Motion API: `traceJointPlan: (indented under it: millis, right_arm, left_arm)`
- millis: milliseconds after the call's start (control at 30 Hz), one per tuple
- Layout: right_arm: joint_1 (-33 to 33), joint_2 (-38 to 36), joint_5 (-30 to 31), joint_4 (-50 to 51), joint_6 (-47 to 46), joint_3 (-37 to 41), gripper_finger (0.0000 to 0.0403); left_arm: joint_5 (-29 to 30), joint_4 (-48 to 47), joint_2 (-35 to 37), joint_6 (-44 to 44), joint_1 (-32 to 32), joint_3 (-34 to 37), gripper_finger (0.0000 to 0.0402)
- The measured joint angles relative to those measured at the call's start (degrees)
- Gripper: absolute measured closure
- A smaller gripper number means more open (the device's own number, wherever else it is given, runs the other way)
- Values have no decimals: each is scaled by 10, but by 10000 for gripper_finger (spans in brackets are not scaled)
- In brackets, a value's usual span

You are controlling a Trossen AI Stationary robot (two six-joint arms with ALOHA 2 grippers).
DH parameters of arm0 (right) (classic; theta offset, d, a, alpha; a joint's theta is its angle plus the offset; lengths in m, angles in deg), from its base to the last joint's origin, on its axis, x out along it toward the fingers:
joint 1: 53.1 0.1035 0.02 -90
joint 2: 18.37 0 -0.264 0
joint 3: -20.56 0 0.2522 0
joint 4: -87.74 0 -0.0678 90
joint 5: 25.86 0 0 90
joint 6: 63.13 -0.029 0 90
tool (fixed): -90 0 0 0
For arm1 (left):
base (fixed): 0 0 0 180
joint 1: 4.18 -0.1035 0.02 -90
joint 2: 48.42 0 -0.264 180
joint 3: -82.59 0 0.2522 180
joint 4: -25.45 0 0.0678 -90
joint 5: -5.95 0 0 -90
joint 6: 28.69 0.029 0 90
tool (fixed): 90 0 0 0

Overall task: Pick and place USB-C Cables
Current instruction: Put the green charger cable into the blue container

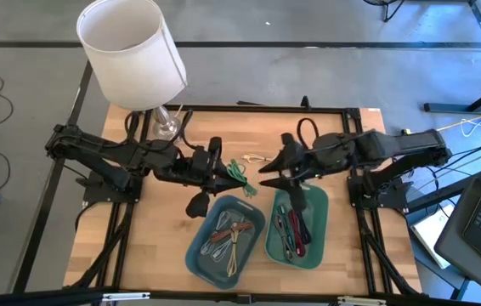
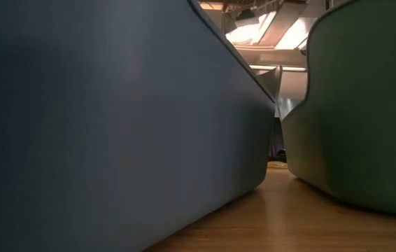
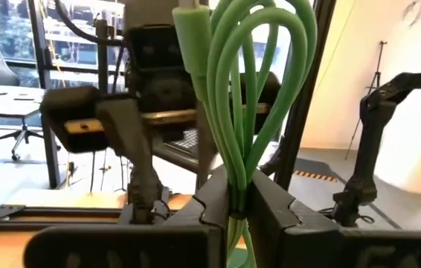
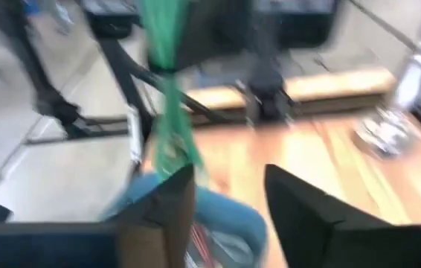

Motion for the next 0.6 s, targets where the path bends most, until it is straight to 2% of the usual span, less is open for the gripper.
traceJointPlan:
  millis: [100,167,267,367,467,600]
  right_arm:
    - [0,0,37,116,-24,-53,198]
    - [0,-1,60,204,-47,-84,181]
    - [5,0,85,343,-93,-119,174]
    - [15,-2,110,445,-132,-137,178]
    - [25,-5,122,496,-157,-136,186]
    - [29,-10,129,507,-165,-132,196]
  left_arm:
    - [0,-3,2,-14,7,0,379]
    - [0,-24,10,-37,23,0,379]
    - [20,-79,29,-97,67,0,379]
    - [71,-128,44,-184,128,0,379]
    - [129,-142,44,-290,197,0,379]
    - [198,-163,9,-420,258,-2,379]
